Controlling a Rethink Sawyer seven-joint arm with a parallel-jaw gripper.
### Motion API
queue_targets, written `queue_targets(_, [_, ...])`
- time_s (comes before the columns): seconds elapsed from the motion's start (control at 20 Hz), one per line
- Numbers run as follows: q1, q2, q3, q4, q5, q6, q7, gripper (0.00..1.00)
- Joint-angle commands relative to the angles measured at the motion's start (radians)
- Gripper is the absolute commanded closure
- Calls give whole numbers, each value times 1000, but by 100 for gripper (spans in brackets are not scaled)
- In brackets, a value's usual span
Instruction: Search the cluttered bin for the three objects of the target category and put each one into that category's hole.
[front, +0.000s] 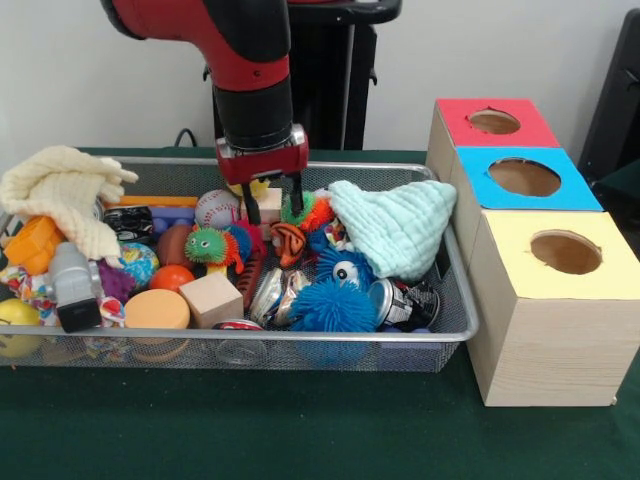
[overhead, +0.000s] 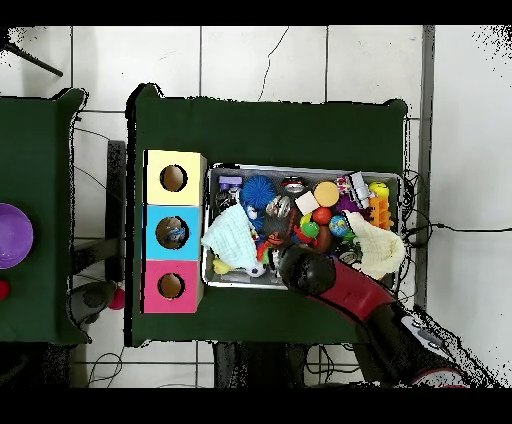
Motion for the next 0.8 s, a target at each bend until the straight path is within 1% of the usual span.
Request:
queue_targets(0.05, [-24, 8, 110, 107, 166, 170, 345, 0])
queue_targets(0.15, [-33, 9, 142, 123, 216, 213, 337, 0])
queue_targets(0.35, [-74, 20, 226, 180, 323, 231, 325, 0])
queue_targets(0.55, [-74, 13, 239, 203, 374, 203, 313, 0])
queue_targets(0.6, [-71, 11, 236, 204, 378, 195, 307, 0])
queue_targets(0.7, [-49, 7, 199, 181, 346, 133, 279, 0])
queue_targets(0.75, [-26, 6, 159, 144, 285, 31, 246, 0])
queue_targets(0.8, [-9, 8, 128, 115, 236, -18, 214, 0])
